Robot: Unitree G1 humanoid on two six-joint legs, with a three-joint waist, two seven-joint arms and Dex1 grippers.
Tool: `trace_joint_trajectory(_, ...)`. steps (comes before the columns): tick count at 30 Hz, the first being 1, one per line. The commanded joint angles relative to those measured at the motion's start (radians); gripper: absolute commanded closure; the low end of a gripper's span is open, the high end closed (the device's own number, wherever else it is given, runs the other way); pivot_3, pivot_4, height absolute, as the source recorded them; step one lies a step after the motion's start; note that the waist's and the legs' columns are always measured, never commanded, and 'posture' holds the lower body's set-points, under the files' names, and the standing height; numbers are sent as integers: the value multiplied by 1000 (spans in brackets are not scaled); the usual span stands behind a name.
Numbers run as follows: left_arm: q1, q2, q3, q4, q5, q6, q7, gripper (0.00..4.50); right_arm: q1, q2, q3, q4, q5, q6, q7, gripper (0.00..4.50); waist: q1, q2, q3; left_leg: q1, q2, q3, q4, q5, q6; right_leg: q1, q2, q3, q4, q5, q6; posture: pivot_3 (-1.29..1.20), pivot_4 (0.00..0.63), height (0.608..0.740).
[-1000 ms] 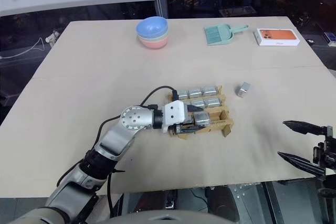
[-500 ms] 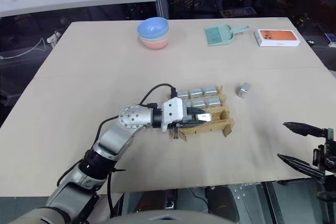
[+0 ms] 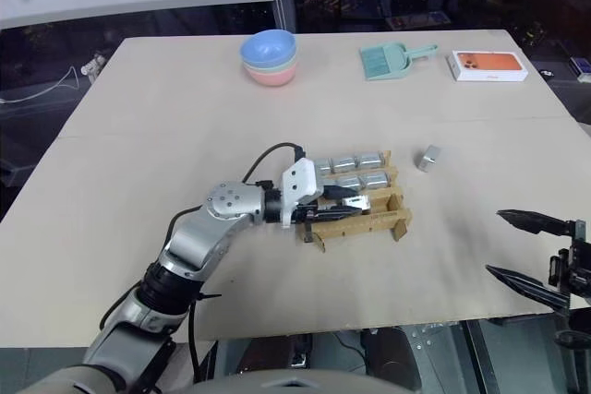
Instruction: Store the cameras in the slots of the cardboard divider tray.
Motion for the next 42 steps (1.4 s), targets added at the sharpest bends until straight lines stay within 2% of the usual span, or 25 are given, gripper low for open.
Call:
trace_joint_trajectory(1,9,2,28,-34,-43,69,8,3735,-9,-1,-14,-18,7,-7,11,0,0,0,0,0,0,0,0,0,0,0,0,0,0,0,0,0,150,740)
trace_joint_trajectory(7,7,-7,19,-16,-65,123,15,3735,-18,7,-7,-16,2,-10,8,0,0,-1,1,-1,0,0,-1,0,0,-1,0,0,0,0,0,0,150,740)
trace_joint_trajectory(16,-6,-6,16,23,-52,99,15,3735,-23,18,-2,-19,-5,-11,8,0,-1,-1,1,-1,0,0,-1,0,0,-2,0,0,-1,0,0,0,150,740)
trace_joint_trajectory(17,-6,-6,22,17,-60,101,12,2949,-23,19,-1,-19,-6,-11,9,0,-1,-1,1,-1,0,0,-1,0,0,-1,0,0,-1,0,0,0,150,740)
trace_joint_trajectory(19,-8,-4,35,2,-72,95,8,2462,-24,19,-1,-19,-7,-10,9,0,0,-1,1,-1,0,0,-1,0,0,-2,0,0,-1,0,0,0,150,740)
trace_joint_trajectory(24,-15,-9,100,-59,-130,81,7,33,-34,2,16,-13,-20,22,-12,0,0,-1,1,-1,0,0,-1,0,0,-2,0,0,-1,0,0,0,150,740)
trace_joint_trajectory(27,-15,31,140,-118,-157,65,-24,33,-62,-19,41,-2,-41,54,-40,0,-1,-1,2,-2,0,0,-1,0,0,-2,0,0,-1,0,0,0,150,740)
trace_joint_trajectory(32,-6,205,211,-174,-88,-41,-77,33,-210,-31,127,48,-97,139,-173,0,-8,-3,3,-1,0,1,-1,0,0,-3,0,1,-1,0,0,0,150,740)
trace_joint_trajectory(35,-3,309,294,-168,-98,-72,-104,33,-307,-23,202,67,-153,199,-279,0,-9,-3,4,-1,0,1,-2,0,0,-3,1,1,-1,0,0,0,150,740)
trace_joint_trajectory(38,7,394,367,-170,-115,-74,-129,33,-413,11,279,95,-203,241,-377,0,-9,-4,5,-3,0,1,-2,0,0,-4,0,1,-1,0,0,0,150,740)
trace_joint_trajectory(42,58,518,495,-260,-280,49,-217,33,-505,156,328,58,-254,341,-669,0,-10,-8,7,-5,1,1,-3,0,0,-6,0,0,-1,0,-1,0,150,740)
